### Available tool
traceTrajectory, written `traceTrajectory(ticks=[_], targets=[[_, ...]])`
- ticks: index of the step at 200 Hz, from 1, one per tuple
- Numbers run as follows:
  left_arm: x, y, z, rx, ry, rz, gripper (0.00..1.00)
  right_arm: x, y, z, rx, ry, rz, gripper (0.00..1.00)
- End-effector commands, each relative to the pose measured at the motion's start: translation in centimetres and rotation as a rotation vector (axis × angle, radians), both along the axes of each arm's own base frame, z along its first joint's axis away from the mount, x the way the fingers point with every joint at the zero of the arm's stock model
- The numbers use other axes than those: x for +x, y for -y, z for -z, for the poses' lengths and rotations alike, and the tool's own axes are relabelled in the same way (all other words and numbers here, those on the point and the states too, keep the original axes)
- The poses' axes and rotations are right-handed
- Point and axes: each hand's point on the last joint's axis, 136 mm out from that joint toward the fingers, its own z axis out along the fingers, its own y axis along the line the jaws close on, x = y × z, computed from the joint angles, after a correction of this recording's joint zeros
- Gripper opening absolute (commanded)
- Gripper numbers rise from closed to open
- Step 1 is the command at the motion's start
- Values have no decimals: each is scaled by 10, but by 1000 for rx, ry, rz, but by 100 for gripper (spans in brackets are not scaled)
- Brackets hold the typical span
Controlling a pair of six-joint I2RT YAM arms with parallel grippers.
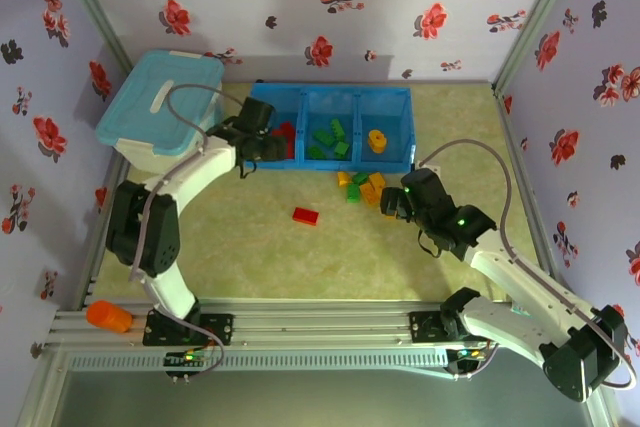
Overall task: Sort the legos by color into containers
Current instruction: Rotate the container at the top-center of the table, then pick up the lego from the center of the table.
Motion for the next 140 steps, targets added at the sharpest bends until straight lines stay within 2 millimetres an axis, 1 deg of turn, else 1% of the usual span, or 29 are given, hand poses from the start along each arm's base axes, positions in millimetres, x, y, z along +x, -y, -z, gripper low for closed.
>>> traceTrajectory(ticks=[1, 16, 38, 52, 68, 85, 111, 140], targets=[[-35, 24, 1, 5, -15, 71, 80, 0, 8, 5, -26, -7, 28, 90], [-60, 38, 20, 13, -64, 99, 85, 1, 7, 7, -32, -10, 25, 92], [-91, 57, 46, 10, -125, 129, 86, 3, 6, 7, -29, -7, 27, 95], [-106, 66, 59, 19, -155, 144, 86, 5, 5, 9, -26, -8, 29, 97], [-118, 73, 72, 32, -184, 158, 86, 6, 4, 9, -23, -9, 30, 98], [-123, 79, 82, 42, -205, 166, 86, 7, 2, 10, -19, -12, 27, 98], [-126, 86, 94, 53, -232, 179, 87, 8, 3, 9, -22, -11, 30, 99], [-127, 87, 108, 85, -268, 174, 87, 7, 4, 11, -29, -16, 29, 99]])
